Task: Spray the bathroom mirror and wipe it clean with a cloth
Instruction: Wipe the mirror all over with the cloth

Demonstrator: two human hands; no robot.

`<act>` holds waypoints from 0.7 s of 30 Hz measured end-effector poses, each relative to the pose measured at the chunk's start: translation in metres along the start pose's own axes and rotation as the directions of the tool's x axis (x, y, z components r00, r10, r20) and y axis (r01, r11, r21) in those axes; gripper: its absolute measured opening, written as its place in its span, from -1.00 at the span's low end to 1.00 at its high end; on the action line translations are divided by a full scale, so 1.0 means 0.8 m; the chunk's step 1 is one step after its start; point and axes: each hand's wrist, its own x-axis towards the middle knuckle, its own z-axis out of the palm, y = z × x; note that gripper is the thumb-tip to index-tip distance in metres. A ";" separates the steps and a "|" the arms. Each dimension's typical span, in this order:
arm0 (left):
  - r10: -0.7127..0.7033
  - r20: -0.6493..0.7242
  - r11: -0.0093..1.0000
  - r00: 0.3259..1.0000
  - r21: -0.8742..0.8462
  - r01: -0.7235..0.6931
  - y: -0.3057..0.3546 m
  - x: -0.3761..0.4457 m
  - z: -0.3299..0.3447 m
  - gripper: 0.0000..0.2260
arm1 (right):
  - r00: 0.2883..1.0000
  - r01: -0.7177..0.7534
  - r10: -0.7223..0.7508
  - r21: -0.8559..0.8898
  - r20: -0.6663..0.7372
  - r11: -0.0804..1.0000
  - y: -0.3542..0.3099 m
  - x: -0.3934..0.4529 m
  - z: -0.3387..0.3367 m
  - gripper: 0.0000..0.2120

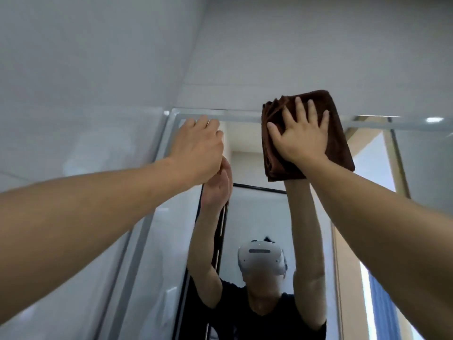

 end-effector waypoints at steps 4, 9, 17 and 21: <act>0.044 0.110 0.964 0.993 0.257 -0.071 -0.061 0.007 0.001 -0.79 | 0.997 0.074 -0.074 0.005 0.000 0.997 -0.096 0.011 0.014 -0.33; 0.001 0.195 0.941 0.981 0.332 -0.067 -0.114 0.006 -0.006 -0.72 | 0.990 0.141 -0.141 0.040 -0.010 0.989 -0.186 0.022 0.030 -0.34; 0.005 0.127 0.950 0.992 0.310 -0.045 -0.143 -0.009 -0.008 -0.73 | 0.968 0.250 -0.250 0.080 -0.020 0.965 -0.297 0.004 0.050 -0.37; 0.025 0.120 0.954 0.992 0.293 -0.060 -0.140 -0.025 -0.005 -0.74 | 0.970 0.243 -0.242 0.090 -0.018 0.966 -0.296 -0.018 0.052 -0.38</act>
